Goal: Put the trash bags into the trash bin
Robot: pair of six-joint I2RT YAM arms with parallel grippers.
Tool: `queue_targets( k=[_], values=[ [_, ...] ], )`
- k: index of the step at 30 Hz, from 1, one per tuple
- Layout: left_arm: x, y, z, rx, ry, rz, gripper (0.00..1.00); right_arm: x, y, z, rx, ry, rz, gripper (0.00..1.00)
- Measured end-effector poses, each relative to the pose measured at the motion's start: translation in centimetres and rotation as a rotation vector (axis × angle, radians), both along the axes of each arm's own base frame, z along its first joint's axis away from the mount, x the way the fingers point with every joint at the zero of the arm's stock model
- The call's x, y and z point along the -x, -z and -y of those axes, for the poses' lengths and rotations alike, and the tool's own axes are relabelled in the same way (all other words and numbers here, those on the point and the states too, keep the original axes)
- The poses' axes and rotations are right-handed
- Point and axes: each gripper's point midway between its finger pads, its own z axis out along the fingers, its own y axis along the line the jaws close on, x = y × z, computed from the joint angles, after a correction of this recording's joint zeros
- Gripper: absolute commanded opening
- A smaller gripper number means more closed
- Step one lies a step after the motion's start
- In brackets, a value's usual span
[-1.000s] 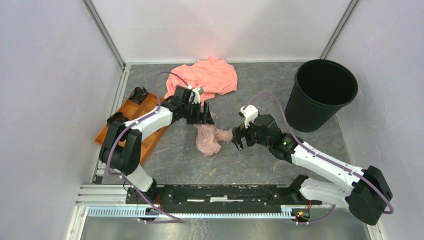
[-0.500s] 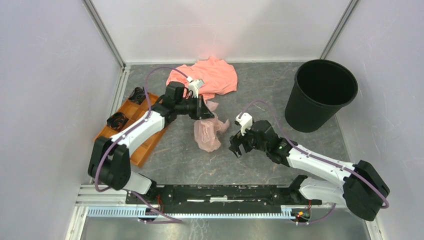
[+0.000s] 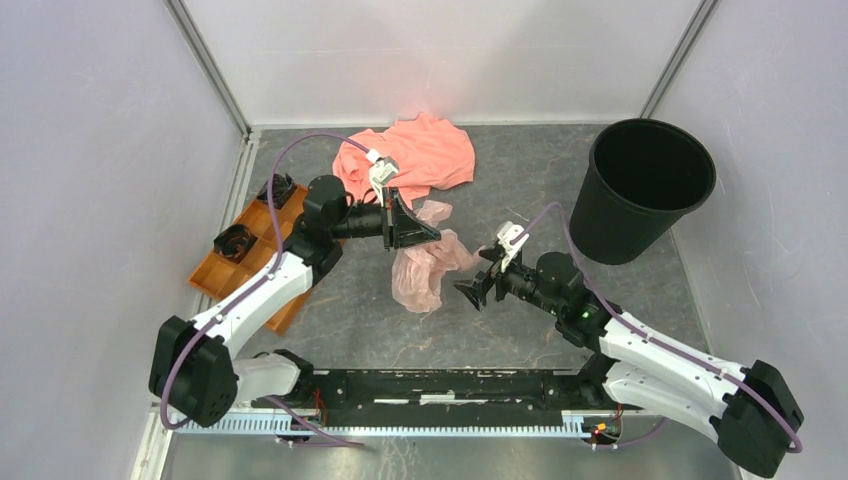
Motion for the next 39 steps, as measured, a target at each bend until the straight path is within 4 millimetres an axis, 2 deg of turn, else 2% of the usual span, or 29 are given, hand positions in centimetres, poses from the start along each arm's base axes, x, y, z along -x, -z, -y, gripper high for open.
queue_targets(
  k=[6, 12, 14, 16, 17, 18, 20, 21, 24, 27, 30, 32, 36, 39],
  values=[
    [3.0, -2.7, 0.1, 0.078, 0.084, 0.106, 0.02, -0.2, 0.9, 0.3, 0.005, 0.025, -0.011, 0.97],
    [4.6, -4.2, 0.3, 0.121, 0.150, 0.162, 0.02, -0.6, -0.4, 0.1, -0.041, 0.037, 0.020, 0.89],
    [5.0, -4.3, 0.4, 0.126, 0.163, 0.171, 0.02, -0.7, -0.9, -0.1, -0.060, 0.033, 0.033, 0.82],
    [5.1, -4.2, 0.4, 0.129, 0.169, 0.175, 0.02, -0.7, -1.4, -0.4, -0.078, 0.026, 0.042, 0.70],
    [5.1, -4.2, 0.4, 0.129, 0.170, 0.175, 0.02, -0.7, -1.6, -0.5, -0.090, 0.022, 0.045, 0.55],
    [5.2, -4.2, 0.4, 0.129, 0.171, 0.176, 0.02, -0.7, -1.7, -0.7, -0.098, 0.017, 0.046, 0.44],
    [5.2, -4.2, 0.4, 0.130, 0.173, 0.178, 0.02, -0.8, -1.7, -0.9, -0.102, 0.014, 0.042, 0.13],
    [5.2, -4.2, 0.4, 0.130, 0.173, 0.179, 0.02, -0.8, -1.4, -0.9, -0.098, 0.017, 0.039, 0.01],
    [5.2, -4.3, 0.3, 0.128, 0.162, 0.174, 0.02, -1.3, -0.7, -0.3, -0.086, 0.066, 0.014, 0.00],
    [4.7, -4.6, -0.1, 0.117, 0.089, 0.184, 0.02, -1.9, 0.3, 1.3, -0.062, 0.153, 0.000, 0.01],
    [2.6, -5.3, -1.3, 0.092, -0.111, 0.206, 0.02, -1.9, 1.2, 3.4, -0.041, 0.244, 0.001, 0.00],
    [0.7, -6.2, -3.1, 0.083, -0.286, 0.234, 0.02, -1.9, 1.6, 4.7, -0.030, 0.292, 0.002, 0.00],
    [-1.5, -7.6, -6.1, 0.087, -0.511, 0.273, 0.02, -1.6, 2.2, 5.9, -0.012, 0.331, -0.008, 0.00],
    [-2.7, -6.9, -6.8, 0.063, -0.587, 0.253, 0.02, -1.5, 3.0, 6.2, 0.012, 0.339, -0.027, 0.00]
  ],
)
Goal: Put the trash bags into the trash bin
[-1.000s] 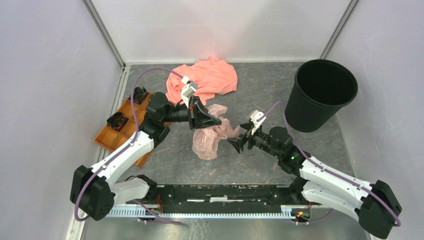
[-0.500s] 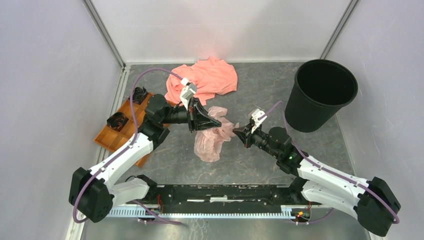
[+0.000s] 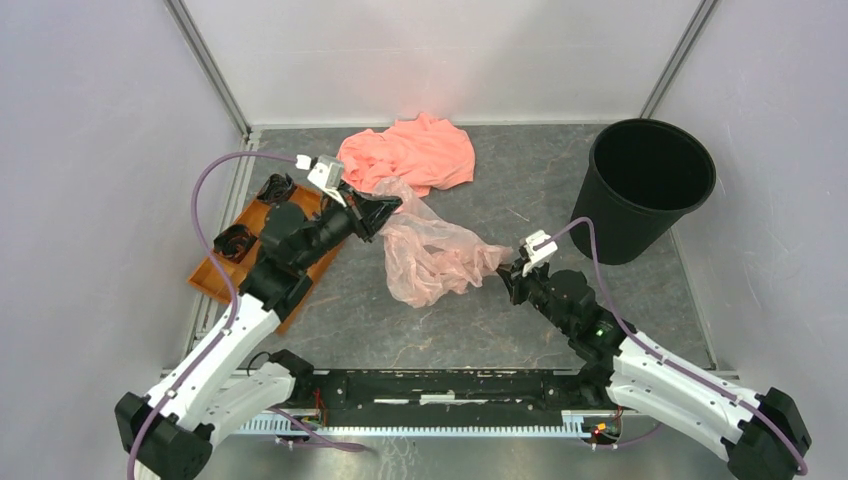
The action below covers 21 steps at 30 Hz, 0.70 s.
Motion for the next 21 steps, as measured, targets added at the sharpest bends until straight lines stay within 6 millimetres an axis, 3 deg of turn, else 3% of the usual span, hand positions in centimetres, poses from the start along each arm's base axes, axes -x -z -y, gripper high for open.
queue_targets(
  k=[7, 10, 12, 15, 17, 19, 21],
  values=[
    [-5.2, 7.7, -2.8, -0.174, -0.286, -0.255, 0.03, 0.2, 0.2, 1.3, 0.021, 0.041, -0.006, 0.00],
    [-6.6, 9.8, -4.4, -0.246, -0.396, -0.336, 0.13, 0.2, -0.5, 1.7, 0.006, 0.059, 0.012, 0.00],
    [-7.2, 10.7, -5.5, -0.277, -0.450, -0.369, 0.29, 0.2, -0.6, 1.8, 0.001, 0.064, 0.014, 0.00],
    [-7.7, 11.8, -6.4, -0.315, -0.493, -0.409, 0.66, 0.4, -0.5, 1.6, 0.001, 0.053, 0.005, 0.00],
    [-7.9, 12.1, -6.5, -0.336, -0.494, -0.421, 0.85, 0.5, -0.2, 1.4, 0.004, 0.038, -0.003, 0.00],
    [-7.9, 12.5, -6.3, -0.348, -0.479, -0.432, 0.97, 0.7, 0.1, 1.0, 0.011, 0.014, -0.016, 0.00],
    [-7.6, 12.5, -5.9, -0.349, -0.444, -0.433, 1.00, 1.0, 0.7, 0.6, 0.021, -0.014, -0.035, 0.00]
  ],
)
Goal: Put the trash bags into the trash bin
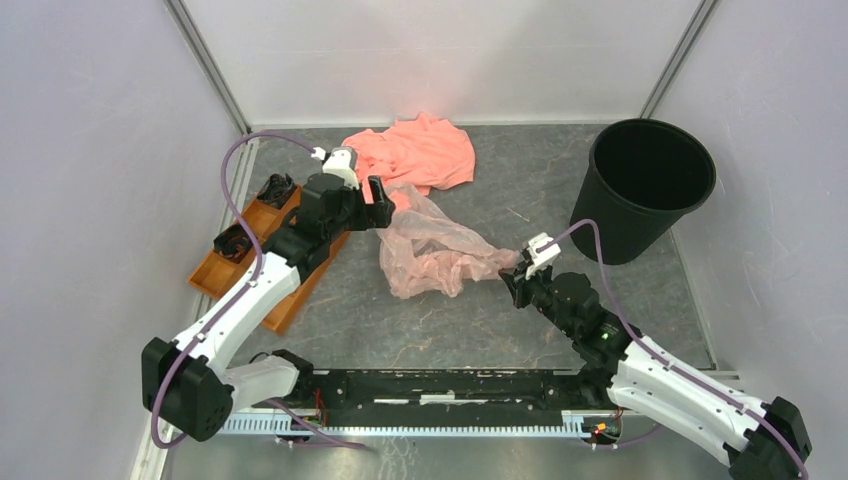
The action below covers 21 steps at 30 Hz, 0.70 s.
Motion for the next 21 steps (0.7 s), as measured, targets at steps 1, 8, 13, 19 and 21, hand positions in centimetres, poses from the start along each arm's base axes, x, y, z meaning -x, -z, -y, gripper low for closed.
queue_targets(
  k=[1, 8, 13, 19, 21],
  values=[
    [0.1, -0.2, 0.4, 0.012, 0.023, 0.004, 1.00, 0.0, 0.1, 0.0, 0.001, -0.002, -0.002, 0.00],
    [3.2, -3.3, 5.6, 0.188, 0.352, 0.094, 1.00, 0.4, 0.7, -0.6, 0.010, -0.040, -0.025, 0.00],
    [4.8, -4.8, 7.8, 0.247, 0.503, 0.129, 1.00, 0.4, 0.7, -0.8, 0.011, -0.047, -0.029, 0.00],
    [6.4, -1.7, 11.6, 0.272, 0.682, -0.008, 1.00, 0.6, 1.2, -1.1, 0.020, -0.064, -0.045, 0.00],
    [7.1, 0.7, 13.3, 0.268, 0.737, -0.115, 0.95, 0.7, 1.3, -1.3, 0.022, -0.076, -0.053, 0.00]
  ],
)
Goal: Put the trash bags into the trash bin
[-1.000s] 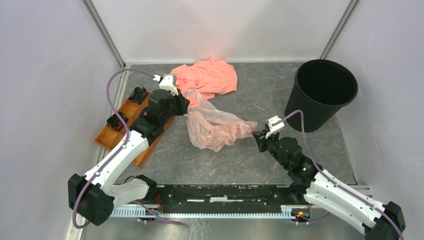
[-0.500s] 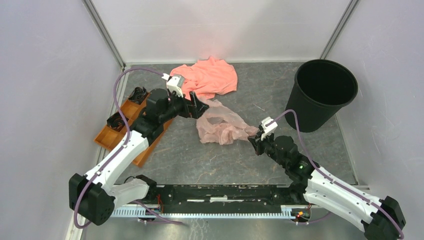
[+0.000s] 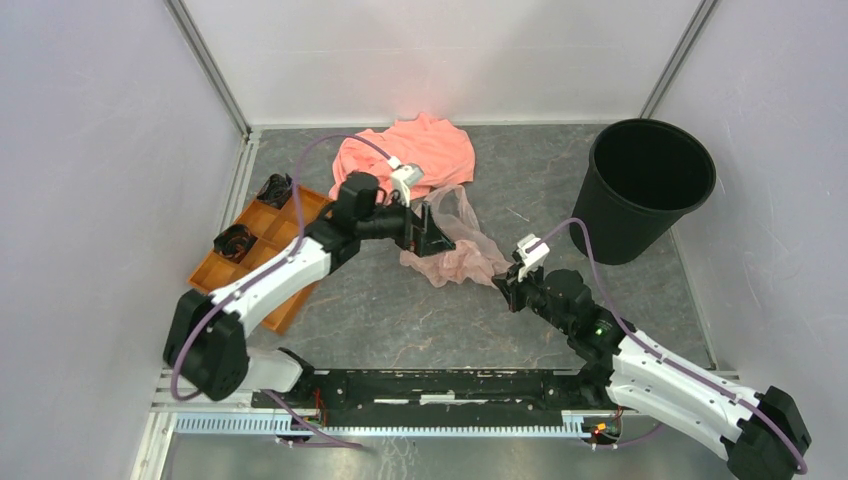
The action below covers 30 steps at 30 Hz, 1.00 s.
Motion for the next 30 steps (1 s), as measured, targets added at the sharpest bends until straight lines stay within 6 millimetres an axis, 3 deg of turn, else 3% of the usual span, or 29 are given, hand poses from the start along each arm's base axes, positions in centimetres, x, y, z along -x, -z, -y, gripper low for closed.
queue_targets(
  k=[6, 11, 16, 20, 22, 25, 28, 30],
  values=[
    [0.8, 4.7, 1.0, -0.096, 0.042, -0.166, 0.85, 0.3, -0.1, -0.6, -0.010, -0.036, -0.006, 0.00],
    [1.0, 5.3, 1.1, -0.103, 0.054, -0.194, 0.69, 0.5, -0.3, -1.0, -0.017, -0.057, -0.004, 0.00],
    [0.9, 6.6, 1.5, -0.112, 0.073, -0.232, 0.61, 0.6, -0.8, -1.3, -0.032, -0.075, 0.003, 0.00],
    [1.0, 7.5, 1.5, -0.124, 0.077, -0.258, 0.35, 0.6, -1.0, -1.4, -0.037, -0.081, 0.005, 0.00],
    [1.0, 7.4, 1.5, -0.123, 0.076, -0.265, 0.18, 0.6, -1.0, -1.5, -0.038, -0.083, 0.006, 0.01],
    [0.9, 6.9, 1.5, -0.117, 0.071, -0.248, 0.04, 0.6, -1.0, -1.4, -0.036, -0.082, 0.005, 0.00],
    [0.9, 4.3, 1.0, -0.081, 0.043, -0.157, 0.02, 0.2, -0.6, -0.7, -0.017, -0.032, 0.001, 0.00],
    [1.4, 1.0, 0.2, -0.020, 0.022, -0.042, 0.02, -0.2, -0.3, 0.2, 0.002, 0.023, -0.004, 0.00]
  ],
)
